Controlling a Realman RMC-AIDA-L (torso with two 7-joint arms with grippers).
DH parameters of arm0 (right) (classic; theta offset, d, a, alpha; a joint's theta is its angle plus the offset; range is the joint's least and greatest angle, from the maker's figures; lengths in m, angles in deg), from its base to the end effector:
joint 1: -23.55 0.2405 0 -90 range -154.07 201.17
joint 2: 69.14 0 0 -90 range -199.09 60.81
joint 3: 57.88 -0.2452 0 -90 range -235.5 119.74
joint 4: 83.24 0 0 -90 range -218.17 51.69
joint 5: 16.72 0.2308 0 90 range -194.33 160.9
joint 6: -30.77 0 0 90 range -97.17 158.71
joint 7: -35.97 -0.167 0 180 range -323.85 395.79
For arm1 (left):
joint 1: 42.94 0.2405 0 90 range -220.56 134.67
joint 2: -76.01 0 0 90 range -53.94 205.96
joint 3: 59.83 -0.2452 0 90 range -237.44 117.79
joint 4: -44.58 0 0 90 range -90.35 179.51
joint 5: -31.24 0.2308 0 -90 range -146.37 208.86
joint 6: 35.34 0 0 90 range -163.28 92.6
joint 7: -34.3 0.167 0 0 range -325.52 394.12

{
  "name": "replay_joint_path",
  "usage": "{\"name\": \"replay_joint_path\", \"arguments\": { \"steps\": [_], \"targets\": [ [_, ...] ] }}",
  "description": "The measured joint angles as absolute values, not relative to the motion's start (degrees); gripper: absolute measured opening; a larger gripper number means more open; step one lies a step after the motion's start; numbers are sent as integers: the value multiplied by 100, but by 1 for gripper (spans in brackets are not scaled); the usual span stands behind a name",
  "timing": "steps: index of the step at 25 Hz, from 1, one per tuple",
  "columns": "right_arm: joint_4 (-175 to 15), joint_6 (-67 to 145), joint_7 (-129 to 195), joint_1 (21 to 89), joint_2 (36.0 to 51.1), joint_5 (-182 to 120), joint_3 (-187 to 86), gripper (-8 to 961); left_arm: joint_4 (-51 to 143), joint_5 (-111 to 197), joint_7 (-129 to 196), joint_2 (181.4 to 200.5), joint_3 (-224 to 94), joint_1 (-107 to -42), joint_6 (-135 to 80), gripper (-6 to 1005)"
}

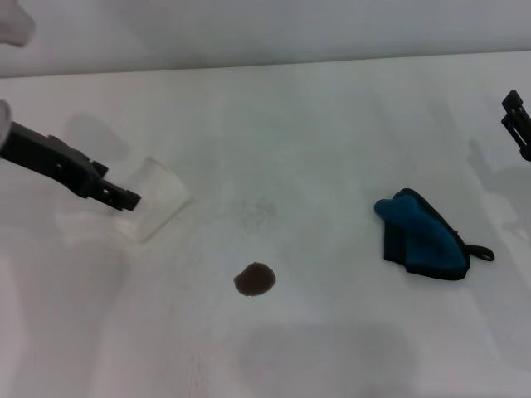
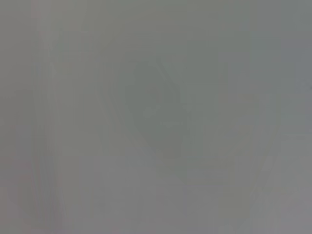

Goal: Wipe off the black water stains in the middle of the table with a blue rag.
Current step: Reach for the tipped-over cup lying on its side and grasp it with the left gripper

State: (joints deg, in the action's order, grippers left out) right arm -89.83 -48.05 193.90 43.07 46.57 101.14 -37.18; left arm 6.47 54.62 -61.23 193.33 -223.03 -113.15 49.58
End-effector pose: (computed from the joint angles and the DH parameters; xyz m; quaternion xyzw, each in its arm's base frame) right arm 0.3836 0.2969 0.0094 -0.6460 0.3023 0.3430 0.6112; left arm -0.2300 0.4256 0.0058 -0.9408 -0.3062 0.0975 0.1076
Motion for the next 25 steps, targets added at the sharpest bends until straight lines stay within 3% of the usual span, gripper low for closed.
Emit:
{"name": "replay_joint_path", "arguments": {
  "steps": [4,25],
  "targets": [
    [-8983,-4798,19391,4279,4651,10115,-3714,832,751,5470,-6122,19428,-22304,-11316,4764,877],
    [-8978,-4834,19312,4132,4627,10114,-3713,832,1830,5418,-6260,19451,-22296,-10920,3442,856]
  ]
}}
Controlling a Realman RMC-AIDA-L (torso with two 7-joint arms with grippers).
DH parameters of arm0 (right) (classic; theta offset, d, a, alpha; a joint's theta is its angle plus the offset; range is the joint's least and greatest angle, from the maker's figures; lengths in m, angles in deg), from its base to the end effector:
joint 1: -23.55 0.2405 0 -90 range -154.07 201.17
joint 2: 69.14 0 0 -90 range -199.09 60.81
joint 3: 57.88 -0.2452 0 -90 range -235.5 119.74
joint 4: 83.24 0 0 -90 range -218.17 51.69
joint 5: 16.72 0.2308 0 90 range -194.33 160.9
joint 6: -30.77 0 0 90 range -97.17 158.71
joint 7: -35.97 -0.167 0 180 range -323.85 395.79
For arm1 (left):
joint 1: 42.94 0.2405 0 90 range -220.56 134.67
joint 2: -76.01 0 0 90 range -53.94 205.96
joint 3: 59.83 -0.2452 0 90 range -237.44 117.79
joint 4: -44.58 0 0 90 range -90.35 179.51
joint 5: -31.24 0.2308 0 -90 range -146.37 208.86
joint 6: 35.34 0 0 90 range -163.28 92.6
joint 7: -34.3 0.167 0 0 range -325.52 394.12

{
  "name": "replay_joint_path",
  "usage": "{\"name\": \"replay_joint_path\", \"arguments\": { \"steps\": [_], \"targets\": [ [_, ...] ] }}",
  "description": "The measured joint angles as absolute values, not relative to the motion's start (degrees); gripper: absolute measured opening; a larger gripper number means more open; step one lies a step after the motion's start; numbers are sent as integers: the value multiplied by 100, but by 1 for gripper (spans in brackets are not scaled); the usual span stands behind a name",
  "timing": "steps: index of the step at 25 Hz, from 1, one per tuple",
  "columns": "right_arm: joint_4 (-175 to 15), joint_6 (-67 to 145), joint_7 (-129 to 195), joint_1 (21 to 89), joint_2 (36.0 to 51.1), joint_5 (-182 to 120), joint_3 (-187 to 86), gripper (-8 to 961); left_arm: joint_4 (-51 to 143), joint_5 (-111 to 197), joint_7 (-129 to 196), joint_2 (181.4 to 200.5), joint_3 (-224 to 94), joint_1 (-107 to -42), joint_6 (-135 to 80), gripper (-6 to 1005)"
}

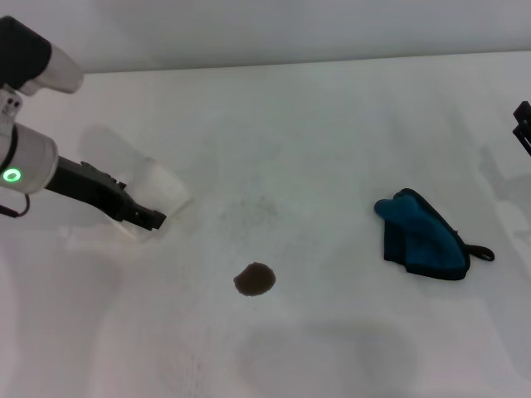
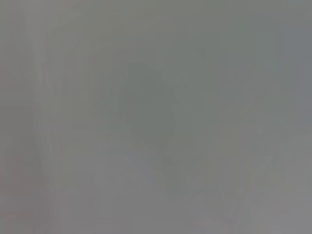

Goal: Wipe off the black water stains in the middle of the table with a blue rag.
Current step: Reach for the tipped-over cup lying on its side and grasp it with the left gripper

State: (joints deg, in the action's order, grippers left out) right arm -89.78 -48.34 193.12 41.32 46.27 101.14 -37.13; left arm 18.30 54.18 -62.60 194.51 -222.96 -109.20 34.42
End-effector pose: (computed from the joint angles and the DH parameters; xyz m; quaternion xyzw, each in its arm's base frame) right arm 0.3929 0.2855 0.0124 -0.6398 0.3125 0.3381 0.6154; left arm -0.2503 0.4250 -0.0474 -0.9373 -0.3078 0.0990 0.1301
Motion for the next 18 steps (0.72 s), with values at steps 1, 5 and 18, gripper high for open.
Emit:
{"name": "replay_joint_path", "arguments": {
  "steps": [1,5,18],
  "targets": [
    [-8969,-4834,19312,4125,4624,10115,-3714,832,1917,5417,-6260,19448,-22295,-10889,3352,855],
    [-8939,-4834,19305,4111,4620,10115,-3714,831,2110,5394,-6252,19450,-22295,-10805,3044,851],
    [-8931,-4792,19302,4140,4617,10115,-3714,831,2331,5130,-6045,19452,-22295,-10693,2663,836]
  ]
}}
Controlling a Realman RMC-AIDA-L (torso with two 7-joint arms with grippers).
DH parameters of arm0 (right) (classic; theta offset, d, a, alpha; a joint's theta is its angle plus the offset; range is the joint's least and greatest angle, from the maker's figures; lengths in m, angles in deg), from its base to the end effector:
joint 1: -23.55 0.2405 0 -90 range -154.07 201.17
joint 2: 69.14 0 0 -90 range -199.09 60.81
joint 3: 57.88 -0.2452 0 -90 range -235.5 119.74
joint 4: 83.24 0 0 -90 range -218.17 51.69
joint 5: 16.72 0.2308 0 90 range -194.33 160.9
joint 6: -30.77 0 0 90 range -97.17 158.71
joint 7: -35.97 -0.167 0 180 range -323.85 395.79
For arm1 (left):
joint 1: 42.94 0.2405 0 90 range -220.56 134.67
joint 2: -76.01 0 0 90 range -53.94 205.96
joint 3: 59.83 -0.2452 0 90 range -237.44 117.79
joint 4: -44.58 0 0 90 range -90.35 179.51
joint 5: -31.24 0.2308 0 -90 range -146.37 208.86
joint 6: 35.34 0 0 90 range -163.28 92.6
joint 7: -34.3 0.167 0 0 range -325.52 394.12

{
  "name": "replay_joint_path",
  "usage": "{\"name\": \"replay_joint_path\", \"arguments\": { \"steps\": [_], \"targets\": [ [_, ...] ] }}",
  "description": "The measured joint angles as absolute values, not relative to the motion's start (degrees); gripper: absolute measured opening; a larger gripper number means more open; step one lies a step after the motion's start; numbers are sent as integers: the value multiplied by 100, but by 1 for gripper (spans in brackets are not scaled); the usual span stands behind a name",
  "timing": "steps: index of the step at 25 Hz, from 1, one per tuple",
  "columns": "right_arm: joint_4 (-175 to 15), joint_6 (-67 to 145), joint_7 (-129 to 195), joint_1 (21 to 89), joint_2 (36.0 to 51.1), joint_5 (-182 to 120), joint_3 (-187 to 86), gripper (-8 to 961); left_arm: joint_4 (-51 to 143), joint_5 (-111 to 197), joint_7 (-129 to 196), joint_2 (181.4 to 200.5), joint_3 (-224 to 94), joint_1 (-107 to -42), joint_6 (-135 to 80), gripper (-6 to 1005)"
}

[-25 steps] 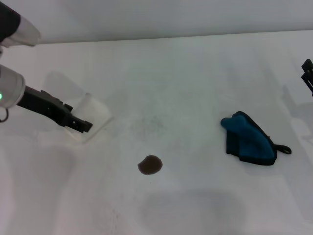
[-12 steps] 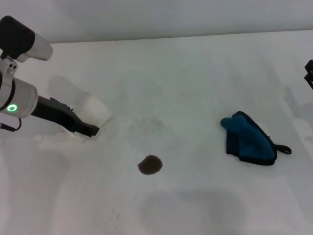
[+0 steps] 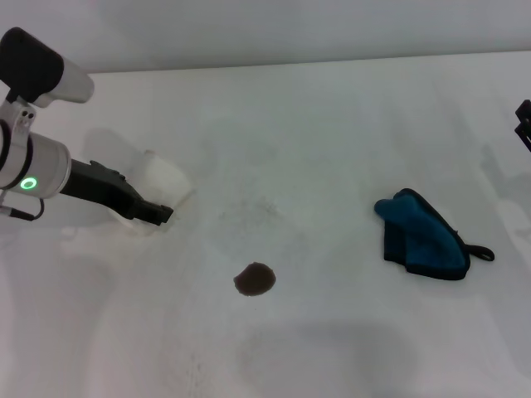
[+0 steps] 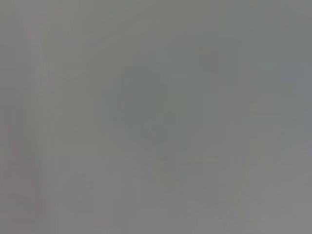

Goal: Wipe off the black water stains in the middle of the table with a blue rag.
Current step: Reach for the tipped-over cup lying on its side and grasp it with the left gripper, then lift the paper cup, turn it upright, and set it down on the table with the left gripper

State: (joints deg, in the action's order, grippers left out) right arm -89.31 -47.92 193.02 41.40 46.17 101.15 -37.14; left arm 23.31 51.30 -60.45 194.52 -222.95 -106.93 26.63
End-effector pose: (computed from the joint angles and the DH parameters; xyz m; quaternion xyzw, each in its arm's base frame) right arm 0.3942 0.2871 0.0146 -0.6404 0.3110 0.3352 0.6170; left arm -0.2575 0.4286 -0.0651 -0.9377 -0.2980 0.0824 0.1585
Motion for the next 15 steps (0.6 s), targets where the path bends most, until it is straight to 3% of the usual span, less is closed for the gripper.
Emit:
{"name": "replay_joint_path", "arguments": {
  "steps": [5,15],
  "targets": [
    [-8931,-4782,19303,4145,4617,10114,-3714,831,2345,5114,-6003,19459,-22296,-10722,2655,831],
    [-8930,-4771,19303,4137,4617,10115,-3714,830,2352,4881,-5876,19465,-22295,-10770,2655,699]
  ]
}}
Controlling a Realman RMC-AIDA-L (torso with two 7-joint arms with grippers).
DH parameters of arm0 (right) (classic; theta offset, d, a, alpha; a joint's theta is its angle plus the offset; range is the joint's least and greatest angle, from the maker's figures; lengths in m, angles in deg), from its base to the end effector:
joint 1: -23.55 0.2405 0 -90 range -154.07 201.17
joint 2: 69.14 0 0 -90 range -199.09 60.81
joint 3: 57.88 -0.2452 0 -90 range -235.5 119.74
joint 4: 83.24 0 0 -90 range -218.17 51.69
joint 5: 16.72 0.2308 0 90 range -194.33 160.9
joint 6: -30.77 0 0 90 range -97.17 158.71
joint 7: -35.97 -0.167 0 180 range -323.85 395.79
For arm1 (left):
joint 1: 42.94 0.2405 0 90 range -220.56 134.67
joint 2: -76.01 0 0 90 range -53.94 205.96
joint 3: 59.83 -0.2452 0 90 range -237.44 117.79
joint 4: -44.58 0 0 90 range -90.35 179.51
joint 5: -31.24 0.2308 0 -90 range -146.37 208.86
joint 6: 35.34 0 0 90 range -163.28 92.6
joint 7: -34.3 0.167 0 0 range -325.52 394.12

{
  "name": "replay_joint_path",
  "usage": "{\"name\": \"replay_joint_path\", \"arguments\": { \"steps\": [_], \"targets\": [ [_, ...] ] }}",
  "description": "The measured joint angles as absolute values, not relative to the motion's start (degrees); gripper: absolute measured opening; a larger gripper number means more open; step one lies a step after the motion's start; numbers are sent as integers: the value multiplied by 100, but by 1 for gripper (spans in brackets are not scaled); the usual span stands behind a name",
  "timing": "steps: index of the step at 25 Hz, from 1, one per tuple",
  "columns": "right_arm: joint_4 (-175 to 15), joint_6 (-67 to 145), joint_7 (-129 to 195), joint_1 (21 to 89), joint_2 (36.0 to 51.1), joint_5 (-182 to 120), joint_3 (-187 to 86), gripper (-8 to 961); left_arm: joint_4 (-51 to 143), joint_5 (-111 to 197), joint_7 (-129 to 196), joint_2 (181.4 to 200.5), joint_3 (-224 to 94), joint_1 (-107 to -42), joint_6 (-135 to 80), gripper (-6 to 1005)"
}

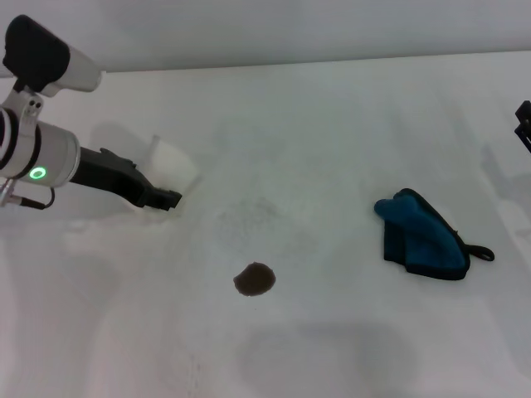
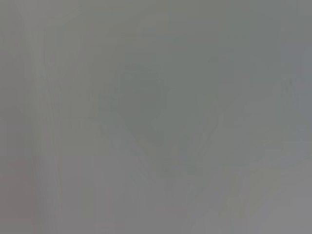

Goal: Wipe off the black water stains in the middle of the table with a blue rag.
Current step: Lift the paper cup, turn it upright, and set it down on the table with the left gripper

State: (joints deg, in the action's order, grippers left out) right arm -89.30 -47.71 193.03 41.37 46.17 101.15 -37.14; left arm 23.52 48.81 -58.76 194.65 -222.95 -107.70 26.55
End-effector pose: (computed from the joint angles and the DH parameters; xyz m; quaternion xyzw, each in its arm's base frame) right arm 0.3949 0.2870 0.0143 -0.6405 0.3123 0.3337 0.6171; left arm -0.2455 0.4345 -0.0676 -0.9431 -0.2840 0.0631 0.1609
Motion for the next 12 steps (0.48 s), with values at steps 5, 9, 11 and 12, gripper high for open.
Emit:
{"name": "replay_joint_path", "arguments": {
  "steps": [5,9,11,12],
  "targets": [
    [-8926,-4771,19303,4143,4617,10115,-3714,830,2270,4557,-5569,19466,-22296,-10799,2659,675],
    [-8916,-4771,19303,4165,4617,10115,-3714,830,2103,3876,-4945,19473,-22295,-10757,2633,656],
    [-8914,-4771,19302,4181,4615,10115,-3715,830,2063,3487,-4540,19481,-22295,-10707,2613,647],
    [-8909,-4771,19299,4185,4614,10114,-3717,830,2060,3323,-4354,19483,-22295,-10683,2587,632]
  ]
}}
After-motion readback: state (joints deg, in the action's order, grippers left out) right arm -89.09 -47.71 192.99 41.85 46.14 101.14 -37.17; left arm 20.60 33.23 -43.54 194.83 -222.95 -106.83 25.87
